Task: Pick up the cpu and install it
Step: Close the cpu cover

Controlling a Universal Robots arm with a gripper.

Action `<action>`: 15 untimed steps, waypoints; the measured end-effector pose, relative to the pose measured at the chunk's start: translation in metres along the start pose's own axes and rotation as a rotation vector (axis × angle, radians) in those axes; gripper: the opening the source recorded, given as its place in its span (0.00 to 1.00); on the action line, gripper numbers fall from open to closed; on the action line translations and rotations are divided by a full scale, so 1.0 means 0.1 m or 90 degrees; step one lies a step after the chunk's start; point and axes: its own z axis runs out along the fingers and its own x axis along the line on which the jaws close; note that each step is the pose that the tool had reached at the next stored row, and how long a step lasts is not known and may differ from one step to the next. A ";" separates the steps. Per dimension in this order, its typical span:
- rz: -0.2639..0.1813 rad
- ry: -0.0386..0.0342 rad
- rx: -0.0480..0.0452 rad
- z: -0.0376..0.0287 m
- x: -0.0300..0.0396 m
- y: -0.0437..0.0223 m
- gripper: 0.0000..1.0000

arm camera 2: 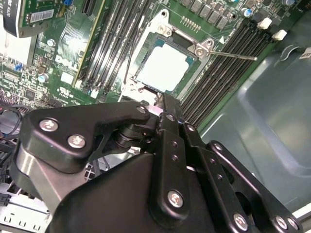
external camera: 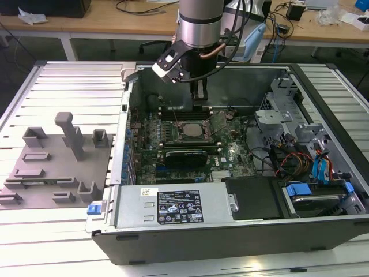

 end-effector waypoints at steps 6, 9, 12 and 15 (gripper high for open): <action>0.000 0.0000 0.0000 0.006 0.000 0.085 0.11; 0.000 0.0000 0.0000 0.010 0.001 0.154 0.11; 0.000 0.0000 0.0000 0.013 0.001 0.195 0.11; 0.000 0.0000 0.0000 0.015 0.002 0.230 0.11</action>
